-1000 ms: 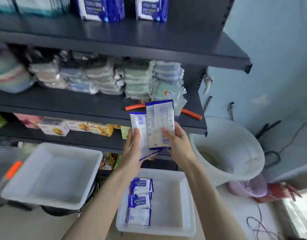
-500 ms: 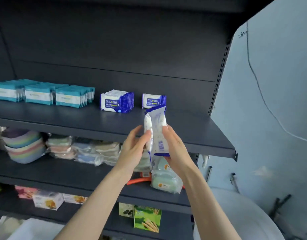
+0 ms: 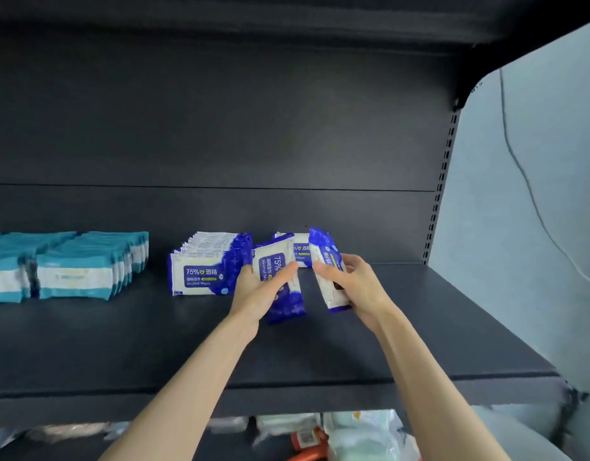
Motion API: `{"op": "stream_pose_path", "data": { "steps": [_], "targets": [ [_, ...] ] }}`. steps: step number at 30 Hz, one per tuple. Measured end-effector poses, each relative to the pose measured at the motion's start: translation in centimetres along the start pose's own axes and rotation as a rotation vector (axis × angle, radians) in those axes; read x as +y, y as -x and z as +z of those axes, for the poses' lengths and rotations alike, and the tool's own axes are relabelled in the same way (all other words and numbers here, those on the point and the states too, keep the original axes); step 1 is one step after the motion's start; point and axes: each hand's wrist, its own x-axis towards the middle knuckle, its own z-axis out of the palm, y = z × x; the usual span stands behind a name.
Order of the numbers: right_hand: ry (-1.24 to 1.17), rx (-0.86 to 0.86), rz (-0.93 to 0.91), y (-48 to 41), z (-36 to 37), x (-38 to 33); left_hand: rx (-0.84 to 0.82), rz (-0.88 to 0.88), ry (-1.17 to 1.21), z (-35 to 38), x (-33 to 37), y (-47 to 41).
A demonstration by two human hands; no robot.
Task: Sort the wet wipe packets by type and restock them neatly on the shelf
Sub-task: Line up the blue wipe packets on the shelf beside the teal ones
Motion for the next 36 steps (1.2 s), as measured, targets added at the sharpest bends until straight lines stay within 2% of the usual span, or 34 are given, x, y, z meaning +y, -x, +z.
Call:
{"op": "stream_pose_path", "data": {
  "steps": [4, 7, 13, 17, 20, 23, 27, 32, 36],
  "targets": [
    [0.115, 0.076, 0.040, -4.1, 0.0, 0.7, -0.033, 0.004, -0.119, 0.1, -1.1, -4.5],
    [0.110, 0.093, 0.096, -6.2, -0.2, 0.9, -0.071, -0.028, -0.042, 0.3, -1.3, -6.3],
    [0.084, 0.041, 0.132, -8.9, -1.4, 0.9, -0.069, 0.046, -0.026, 0.5, -1.0, -8.0],
    [0.062, 0.086, 0.101, -9.7, -2.2, 0.9, -0.118, 0.098, -0.003, 0.9, -0.9, -8.1],
    [0.111, 0.139, 0.044, -10.1, -2.9, 1.0, -0.079, 0.054, 0.042, 1.5, -1.0, -8.6],
    [0.099, 0.150, -0.030, -10.2, -3.7, 1.1, -0.027, 0.063, -0.051, 1.8, -1.5, -9.5],
    [0.057, 0.165, -0.063, -10.2, -4.4, 1.5, -0.051, 0.067, -0.040, 2.1, -1.7, -10.3],
    [0.007, 0.217, -0.081, -10.5, -4.2, 2.4, -0.083, 0.089, -0.251, 2.8, -2.5, -11.6],
    [0.022, 0.249, -0.068, -10.8, -4.5, 2.8, -0.047, 0.196, -0.517, 3.0, -3.2, -12.2]
  ]
}}
